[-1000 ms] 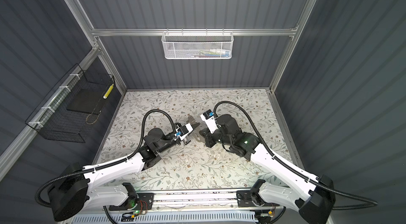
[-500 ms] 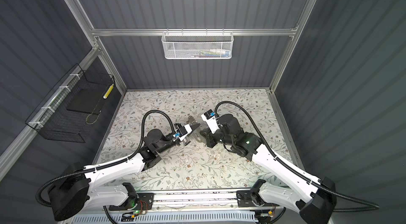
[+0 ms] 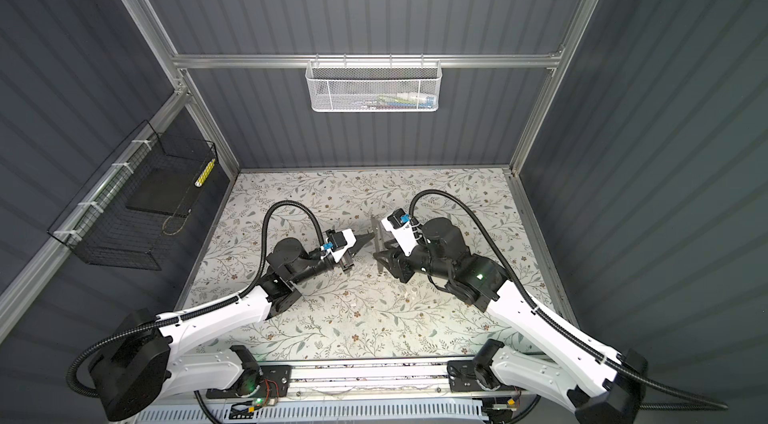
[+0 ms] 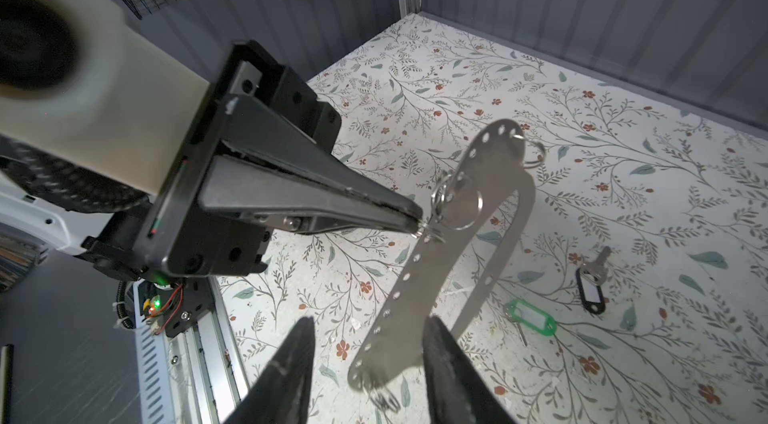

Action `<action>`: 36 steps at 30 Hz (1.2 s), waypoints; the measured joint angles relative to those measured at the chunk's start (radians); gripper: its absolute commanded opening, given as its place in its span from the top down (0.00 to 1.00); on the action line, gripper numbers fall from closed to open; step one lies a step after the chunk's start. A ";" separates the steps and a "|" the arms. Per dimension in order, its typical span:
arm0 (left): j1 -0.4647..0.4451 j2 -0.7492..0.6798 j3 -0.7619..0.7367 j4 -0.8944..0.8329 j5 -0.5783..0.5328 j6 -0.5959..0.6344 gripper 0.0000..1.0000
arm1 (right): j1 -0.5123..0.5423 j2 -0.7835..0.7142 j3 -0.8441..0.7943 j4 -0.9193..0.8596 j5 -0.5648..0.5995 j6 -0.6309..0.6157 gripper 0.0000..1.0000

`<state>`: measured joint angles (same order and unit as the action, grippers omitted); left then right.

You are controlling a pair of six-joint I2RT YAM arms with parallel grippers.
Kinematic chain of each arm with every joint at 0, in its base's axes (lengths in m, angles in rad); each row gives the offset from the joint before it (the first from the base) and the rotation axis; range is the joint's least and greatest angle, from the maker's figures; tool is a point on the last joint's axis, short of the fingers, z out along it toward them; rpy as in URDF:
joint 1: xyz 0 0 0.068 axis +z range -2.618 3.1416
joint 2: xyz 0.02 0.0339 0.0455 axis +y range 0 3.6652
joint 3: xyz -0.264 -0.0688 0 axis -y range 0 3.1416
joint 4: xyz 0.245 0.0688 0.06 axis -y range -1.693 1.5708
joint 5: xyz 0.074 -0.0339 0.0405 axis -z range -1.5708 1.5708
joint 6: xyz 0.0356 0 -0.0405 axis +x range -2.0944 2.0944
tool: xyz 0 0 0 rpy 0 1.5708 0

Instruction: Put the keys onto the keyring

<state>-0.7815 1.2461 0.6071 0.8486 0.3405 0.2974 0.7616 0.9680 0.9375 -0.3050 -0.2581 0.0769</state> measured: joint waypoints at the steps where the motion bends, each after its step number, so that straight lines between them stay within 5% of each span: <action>1: 0.005 0.001 -0.002 0.013 0.014 -0.009 1.00 | -0.002 -0.018 0.000 -0.003 0.001 -0.017 0.52; 11: 0.026 0.051 -0.006 0.151 0.166 -0.127 1.00 | -0.087 -0.116 -0.011 0.003 -0.017 -0.196 0.69; 19: 0.031 0.061 -0.006 0.224 0.252 -0.210 1.00 | -0.090 -0.089 -0.046 0.032 -0.143 -0.270 0.78; 36: 0.036 0.077 -0.004 0.268 0.353 -0.285 1.00 | -0.093 -0.080 -0.148 0.186 -0.180 -0.371 0.78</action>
<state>-0.7452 1.3228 0.6033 1.1164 0.6933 0.0124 0.6689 0.8875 0.7891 -0.1192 -0.4377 -0.2943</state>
